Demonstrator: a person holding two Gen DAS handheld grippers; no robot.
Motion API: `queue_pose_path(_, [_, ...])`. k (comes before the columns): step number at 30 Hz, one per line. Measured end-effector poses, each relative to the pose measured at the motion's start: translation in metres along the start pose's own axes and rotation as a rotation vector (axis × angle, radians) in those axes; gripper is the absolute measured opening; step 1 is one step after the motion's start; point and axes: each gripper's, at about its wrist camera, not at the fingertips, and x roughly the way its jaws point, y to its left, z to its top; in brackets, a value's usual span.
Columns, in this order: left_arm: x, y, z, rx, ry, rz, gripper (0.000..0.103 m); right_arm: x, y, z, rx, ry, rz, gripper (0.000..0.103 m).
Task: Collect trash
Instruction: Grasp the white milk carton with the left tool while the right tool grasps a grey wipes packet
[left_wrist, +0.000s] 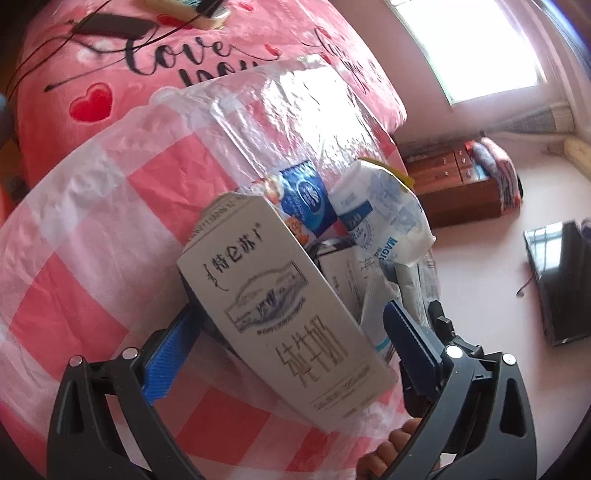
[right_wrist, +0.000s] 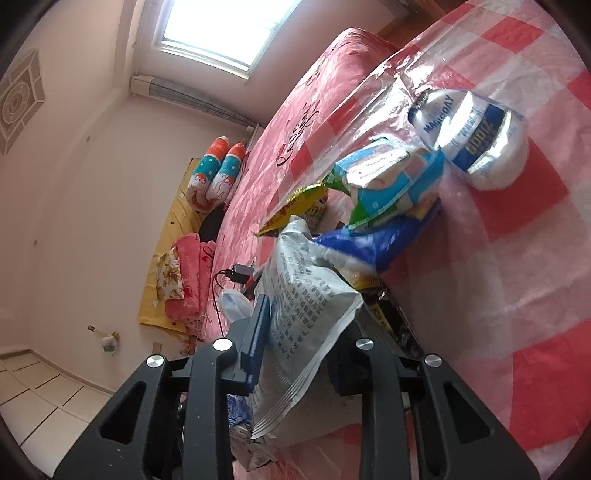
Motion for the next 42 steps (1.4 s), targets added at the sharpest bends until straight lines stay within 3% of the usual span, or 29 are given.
queue_pose_path(1, [0.000,-0.002,-0.001,0.018,-0.002,0.014,0.096,-0.003,0.001,-0.004,-0.014,0.001,-0.008,0.027])
queue_pose_path(5, [0.000,-0.003,-0.008,0.078,0.008,0.061,0.070,-0.013,0.002,-0.024,-0.071,0.001,-0.059,0.025])
queue_pose_path(6, [-0.001,-0.003,-0.010,0.091,0.007,0.068,0.069,-0.015,0.000,-0.029,-0.081,-0.001,-0.067,0.025])
queue_pose_path(15, [-0.008,0.001,-0.035,0.224,0.032,0.054,0.068,-0.055,-0.006,-0.060,-0.097,-0.047,-0.090,0.023])
queue_pose_path(18, [-0.011,0.002,-0.043,0.256,0.037,0.055,0.068,-0.064,-0.004,-0.065,-0.111,-0.051,-0.091,0.015])
queue_pose_path(26, [-0.025,0.003,-0.066,0.352,0.030,0.047,0.068,-0.081,0.008,-0.086,-0.173,-0.063,-0.124,0.015])
queue_pose_path(35, [-0.046,-0.003,-0.081,0.447,-0.012,0.030,0.068,-0.092,0.039,-0.106,-0.307,-0.104,-0.200,0.013])
queue_pose_path(42, [-0.063,-0.004,-0.083,0.470,-0.040,-0.018,0.068,-0.098,0.061,-0.119,-0.346,-0.109,-0.193,0.013])
